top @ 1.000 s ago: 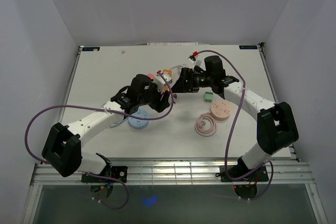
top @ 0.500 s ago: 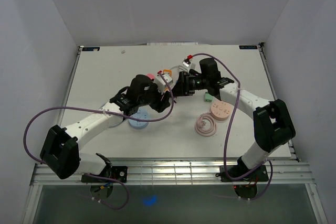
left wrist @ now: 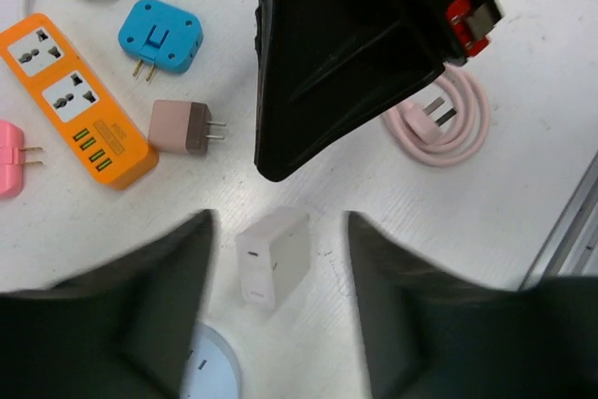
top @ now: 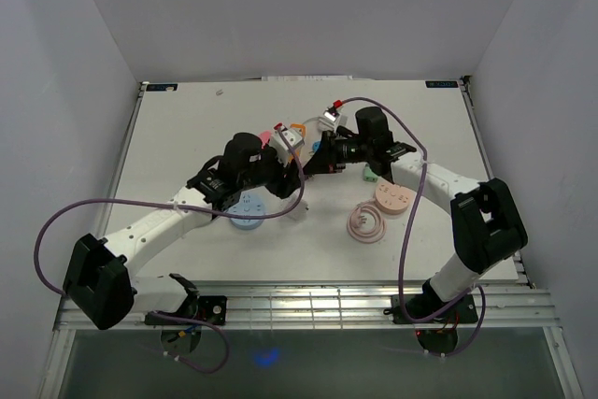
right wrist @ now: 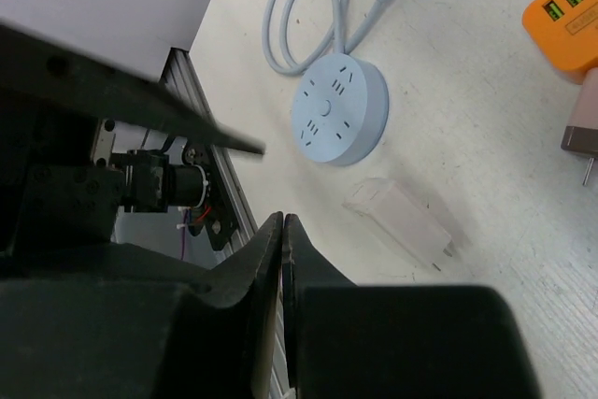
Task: Insert the plug
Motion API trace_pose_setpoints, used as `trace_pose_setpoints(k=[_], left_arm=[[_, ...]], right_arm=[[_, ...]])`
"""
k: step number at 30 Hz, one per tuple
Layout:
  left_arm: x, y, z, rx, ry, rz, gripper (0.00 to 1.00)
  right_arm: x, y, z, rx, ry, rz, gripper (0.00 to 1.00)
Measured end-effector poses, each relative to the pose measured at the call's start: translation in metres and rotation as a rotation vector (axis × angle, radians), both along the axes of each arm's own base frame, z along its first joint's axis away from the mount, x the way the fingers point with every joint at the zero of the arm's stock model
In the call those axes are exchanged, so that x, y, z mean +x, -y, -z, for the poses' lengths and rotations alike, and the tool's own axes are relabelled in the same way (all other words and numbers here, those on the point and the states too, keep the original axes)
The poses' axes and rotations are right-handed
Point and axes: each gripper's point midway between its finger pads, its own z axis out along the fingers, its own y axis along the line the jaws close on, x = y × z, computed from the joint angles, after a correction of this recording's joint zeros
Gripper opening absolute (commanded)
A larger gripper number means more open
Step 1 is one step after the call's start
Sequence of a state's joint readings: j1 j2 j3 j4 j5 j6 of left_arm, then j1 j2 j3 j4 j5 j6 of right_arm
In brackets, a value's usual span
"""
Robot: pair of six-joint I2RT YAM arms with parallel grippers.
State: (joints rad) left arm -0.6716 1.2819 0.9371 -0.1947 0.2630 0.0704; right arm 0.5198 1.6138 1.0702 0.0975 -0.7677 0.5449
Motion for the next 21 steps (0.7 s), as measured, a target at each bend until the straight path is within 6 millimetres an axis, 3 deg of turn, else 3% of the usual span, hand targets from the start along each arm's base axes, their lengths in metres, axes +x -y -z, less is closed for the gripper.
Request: trace_pose_setpoints(k=[3,4,7,10,11,13,14,16,17,21], left_arm=[[0.0,0.001,-0.012,-0.033,0.026,-0.005,0.36],[0.001,0.001,-0.012,-0.034,0.025,-0.005,0.41],[0.006,0.004,0.002,-0.024,-0.016,-0.034,0.67],[0.006,0.002,0.021,-0.009,-0.087,-0.08,0.72],[0.005,-0.001,0.025,-0.004,-0.11,-0.099,0.73],[0.005,-0.004,0.026,-0.012,-0.138,-0.141,0.75],[0.004,-0.007,0.025,-0.016,-0.15,-0.166,0.78],[0.004,-0.014,0.024,-0.02,-0.172,-0.228,0.86],[0.006,-0.019,0.023,-0.021,-0.177,-0.271,0.98],[0.004,-0.047,0.018,-0.046,-0.192,-0.457,0.98]], right_arm=[[0.001,0.002,0.002,-0.006,0.005,0.011,0.09],[0.001,0.003,0.004,-0.012,0.009,0.022,0.11],[-0.005,0.013,0.012,-0.046,0.021,0.043,0.15],[-0.008,0.02,0.025,-0.098,0.036,0.048,0.29],[-0.009,0.023,0.03,-0.118,0.042,0.046,0.43],[-0.013,0.03,0.042,-0.159,0.055,0.047,0.55],[-0.016,0.034,0.048,-0.183,0.063,0.046,0.69],[-0.02,0.039,0.056,-0.225,0.092,0.038,0.78],[-0.021,0.039,0.059,-0.242,0.112,0.03,0.82],[-0.031,0.033,0.07,-0.282,0.201,-0.033,0.94]])
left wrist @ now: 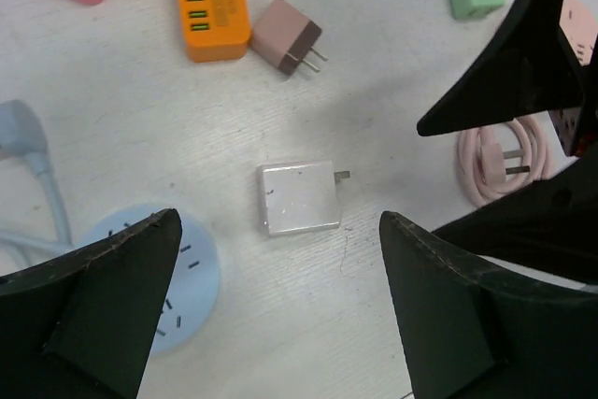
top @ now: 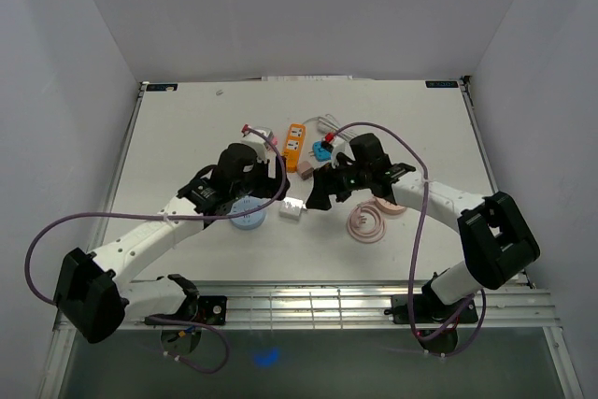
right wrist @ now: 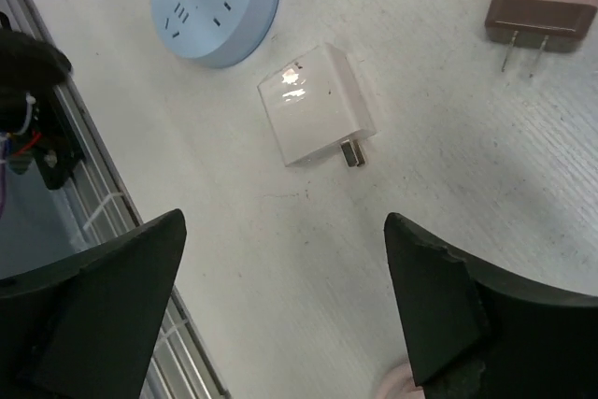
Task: Insert the plug
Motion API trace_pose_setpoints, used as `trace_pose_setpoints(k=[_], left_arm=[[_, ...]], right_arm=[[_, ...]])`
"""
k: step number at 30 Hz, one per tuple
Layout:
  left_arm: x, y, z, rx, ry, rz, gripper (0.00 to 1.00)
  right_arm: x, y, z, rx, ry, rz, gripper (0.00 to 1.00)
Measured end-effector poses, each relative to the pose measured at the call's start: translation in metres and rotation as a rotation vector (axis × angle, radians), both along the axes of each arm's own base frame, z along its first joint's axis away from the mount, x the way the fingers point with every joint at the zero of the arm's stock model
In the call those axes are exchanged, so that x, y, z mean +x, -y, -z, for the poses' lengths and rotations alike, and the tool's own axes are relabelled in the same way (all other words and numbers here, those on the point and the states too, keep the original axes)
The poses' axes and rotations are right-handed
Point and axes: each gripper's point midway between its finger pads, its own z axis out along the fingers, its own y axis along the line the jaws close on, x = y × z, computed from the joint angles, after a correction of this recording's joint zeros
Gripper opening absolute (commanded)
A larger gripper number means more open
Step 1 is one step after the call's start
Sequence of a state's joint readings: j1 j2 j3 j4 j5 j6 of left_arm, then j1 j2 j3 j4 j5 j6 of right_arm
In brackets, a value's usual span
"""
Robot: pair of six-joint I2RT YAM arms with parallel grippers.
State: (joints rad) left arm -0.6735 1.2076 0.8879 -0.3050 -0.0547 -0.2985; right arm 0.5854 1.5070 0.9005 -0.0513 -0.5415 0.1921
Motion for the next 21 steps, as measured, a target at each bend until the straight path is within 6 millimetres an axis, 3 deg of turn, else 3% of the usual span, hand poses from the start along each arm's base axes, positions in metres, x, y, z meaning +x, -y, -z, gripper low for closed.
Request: trace_pose_setpoints(k=[8,11,18,21], left_arm=[[-0.014,-0.031,-0.01,-0.085,-0.063,-0.192,0.98],[-0.015,-0.041,-0.008,-0.112,-0.101,-0.25,0.98],[-0.012,-0.07,-0.006,-0.19,-0.189,-0.356,0.98],[-0.01,-0.081,-0.005,-0.218,-0.22,-0.39,0.98]], right_arm=[[-0.013,-0.017,0.02,-0.106,0.23,-0.179,0.99],[-0.015,-0.025,0.03,-0.164,0.311,-0.236,0.96],[0.001,-0.051,0.051,-0.296,0.444,-0.33,0.95],[0.004,-0.052,0.062,-0.337,0.458,-0.356,0.95]])
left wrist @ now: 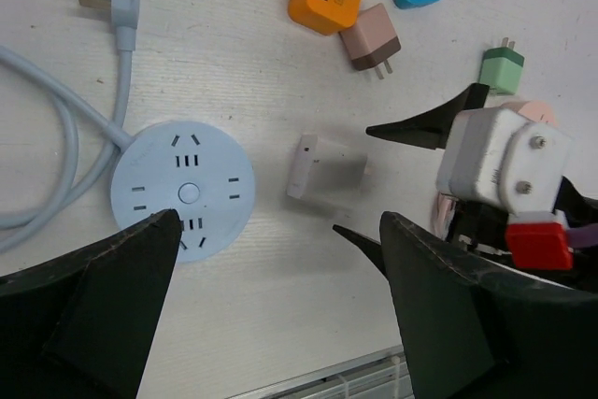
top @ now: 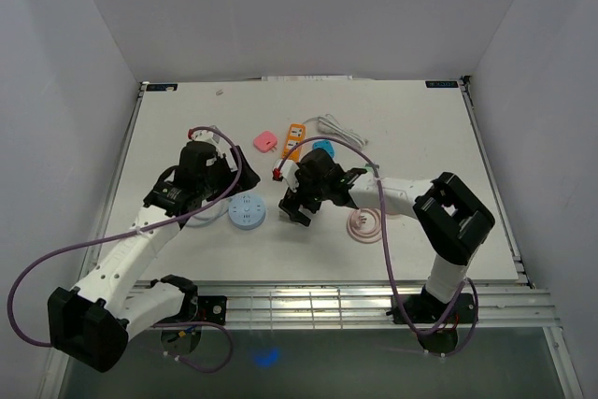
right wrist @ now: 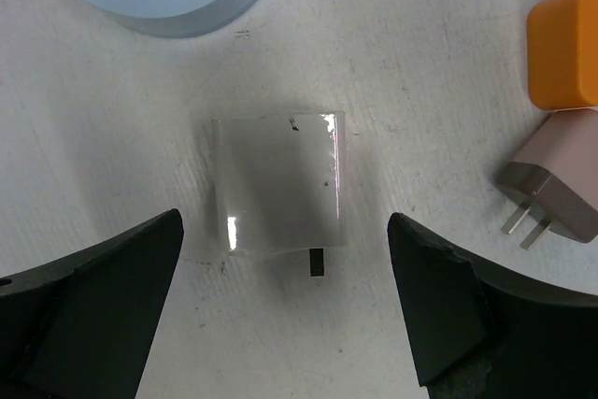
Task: Insert the plug
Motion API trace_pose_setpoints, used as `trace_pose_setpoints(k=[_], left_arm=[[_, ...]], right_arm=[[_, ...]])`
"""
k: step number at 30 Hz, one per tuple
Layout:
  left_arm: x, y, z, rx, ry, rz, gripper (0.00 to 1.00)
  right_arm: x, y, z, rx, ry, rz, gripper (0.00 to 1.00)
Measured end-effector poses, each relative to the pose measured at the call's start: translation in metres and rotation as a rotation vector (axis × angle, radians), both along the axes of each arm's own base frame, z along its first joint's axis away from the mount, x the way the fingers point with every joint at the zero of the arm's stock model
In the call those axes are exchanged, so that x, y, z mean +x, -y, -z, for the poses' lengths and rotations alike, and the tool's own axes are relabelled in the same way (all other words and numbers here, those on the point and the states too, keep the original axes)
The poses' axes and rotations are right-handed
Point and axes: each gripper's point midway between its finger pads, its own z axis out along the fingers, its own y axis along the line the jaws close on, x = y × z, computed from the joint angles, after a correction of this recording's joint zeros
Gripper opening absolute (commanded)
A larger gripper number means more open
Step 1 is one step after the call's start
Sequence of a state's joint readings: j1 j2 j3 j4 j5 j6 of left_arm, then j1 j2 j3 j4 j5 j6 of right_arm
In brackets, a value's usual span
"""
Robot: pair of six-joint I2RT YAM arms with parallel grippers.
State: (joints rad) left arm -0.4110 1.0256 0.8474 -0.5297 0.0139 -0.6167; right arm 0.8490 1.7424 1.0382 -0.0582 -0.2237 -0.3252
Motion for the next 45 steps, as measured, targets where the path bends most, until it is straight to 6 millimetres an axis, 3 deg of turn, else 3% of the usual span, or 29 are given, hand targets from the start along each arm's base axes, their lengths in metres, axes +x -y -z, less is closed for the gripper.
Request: trace_pose_setpoints(k=[10,11,14,15,18,20,25,29,34,38,45], left_arm=[[-0.011,0.006,-0.004,-0.085,-0.049,0.03,0.98],[-0.012,0.006,-0.004,-0.088,-0.052,0.03,0.98],[-0.013,0.006,-0.003,-0.097,-0.062,0.031,0.98],[-0.013,0.005,-0.003,-0.099,-0.064,0.03,0.98],[-0.012,0.003,-0.003,-0.108,-0.07,0.026,0.98],[-0.012,0.002,-0.002,-0.119,-0.074,0.024,0.98],[-0.014,0.002,0.002,-0.154,-0.09,0.037,0.98],[-0.02,0.015,0.002,-0.221,-0.099,0.101,0.98],[-0.027,0.035,0.0,-0.327,-0.117,0.188,0.98],[-0.028,0.046,-0.007,-0.389,-0.123,0.23,0.98],[-0.028,0.062,-0.023,-0.49,-0.118,0.299,0.97]], right_arm=[[0.009,0.0,0.023,-0.082,0.006,-0.005,1.0],[0.009,0.0,0.026,-0.091,0.002,-0.007,0.92],[0.009,-0.003,0.029,-0.098,-0.002,-0.008,0.83],[0.008,-0.004,0.029,-0.097,0.0,-0.011,0.71],[0.007,-0.005,0.029,-0.092,0.0,-0.014,0.56],[0.008,-0.008,0.028,-0.072,0.009,-0.014,0.49],[-0.008,0.003,0.025,-0.023,0.022,-0.021,0.48],[-0.025,0.011,0.004,0.054,0.037,-0.038,0.47],[-0.028,-0.001,-0.057,0.227,0.111,-0.061,0.47],[-0.031,-0.007,-0.093,0.324,0.156,-0.081,0.47],[-0.039,-0.012,-0.115,0.383,0.151,-0.121,0.46]])
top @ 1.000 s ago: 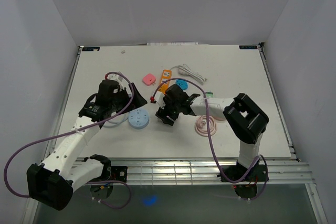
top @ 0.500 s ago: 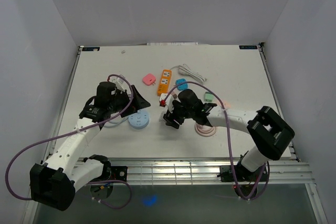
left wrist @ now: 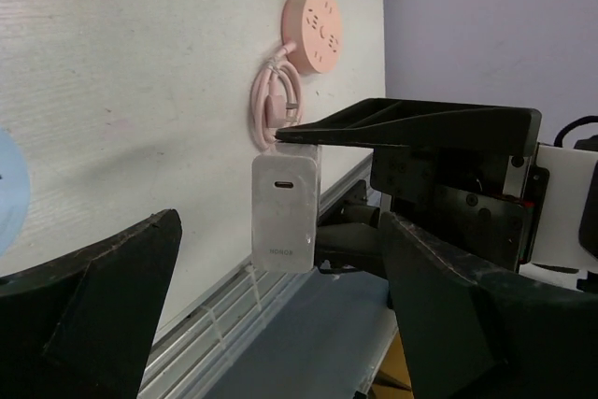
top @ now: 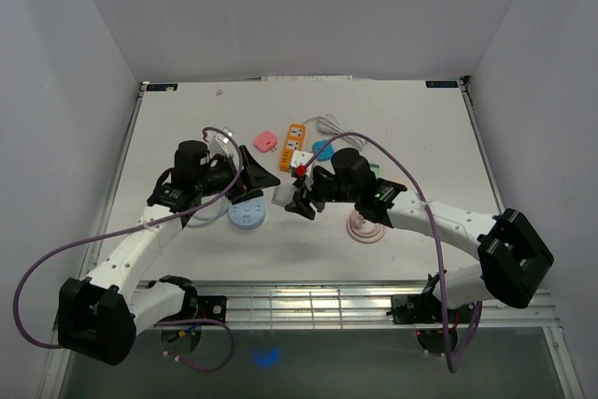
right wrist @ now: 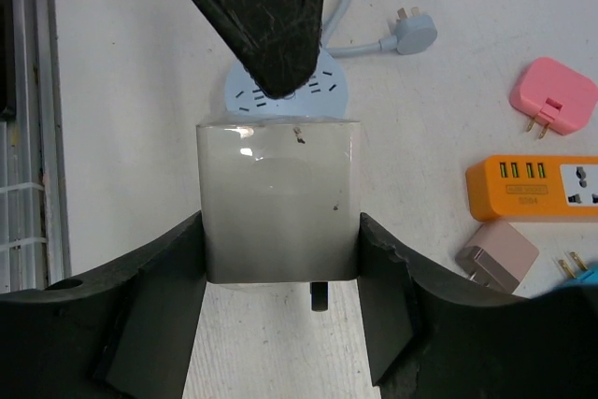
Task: Insert the plug
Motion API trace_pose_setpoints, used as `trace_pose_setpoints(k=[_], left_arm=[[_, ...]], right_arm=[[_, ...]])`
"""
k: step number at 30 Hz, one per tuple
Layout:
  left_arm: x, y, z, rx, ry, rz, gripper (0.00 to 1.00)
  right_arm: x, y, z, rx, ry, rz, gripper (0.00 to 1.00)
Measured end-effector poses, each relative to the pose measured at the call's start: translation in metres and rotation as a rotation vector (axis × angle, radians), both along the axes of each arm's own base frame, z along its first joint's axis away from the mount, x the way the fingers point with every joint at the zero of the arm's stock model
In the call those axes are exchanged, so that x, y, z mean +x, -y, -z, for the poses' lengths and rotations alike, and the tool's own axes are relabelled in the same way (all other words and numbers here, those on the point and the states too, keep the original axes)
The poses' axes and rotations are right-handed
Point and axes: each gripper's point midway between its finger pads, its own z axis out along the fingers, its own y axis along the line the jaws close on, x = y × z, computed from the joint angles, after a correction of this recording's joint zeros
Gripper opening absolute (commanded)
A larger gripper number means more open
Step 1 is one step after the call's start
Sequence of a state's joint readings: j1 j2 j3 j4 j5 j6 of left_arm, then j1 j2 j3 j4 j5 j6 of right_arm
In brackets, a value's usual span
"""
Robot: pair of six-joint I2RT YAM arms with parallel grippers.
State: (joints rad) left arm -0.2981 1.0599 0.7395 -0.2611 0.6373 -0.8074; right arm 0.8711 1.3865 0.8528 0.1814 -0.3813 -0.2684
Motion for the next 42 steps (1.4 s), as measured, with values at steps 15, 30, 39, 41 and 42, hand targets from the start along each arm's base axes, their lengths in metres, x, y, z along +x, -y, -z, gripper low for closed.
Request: trace_pose_setpoints(k=[15,30,39,41,42], left_arm=[[-0.015,0.016,0.006,-0.102,-0.087,0.118,0.77],[-0.014,0.022,0.007,-0.128,-0.1,0.153,0.4],[-0.012,0.021,0.012,-0.103,-0.073,0.153,0.0],[-0.012,0.017,0.017,-0.054,-0.052,0.131,0.0],[-0.011,0.013,0.021,-0.022,-0.044,0.113,0.0]], right_arm=[[-0.006,-0.01,-0.027,0.049,0.021,-0.051,0.45],[-0.014,-0.015,-0.013,0.007,-0.008,-0.075,0.44],[-0.011,-0.018,-0.009,-0.006,-0.019,-0.071,0.88],[-0.011,-0.019,-0.01,-0.001,-0.018,-0.072,1.0],[-0.011,-0.02,-0.012,0.005,-0.016,-0.072,0.96]])
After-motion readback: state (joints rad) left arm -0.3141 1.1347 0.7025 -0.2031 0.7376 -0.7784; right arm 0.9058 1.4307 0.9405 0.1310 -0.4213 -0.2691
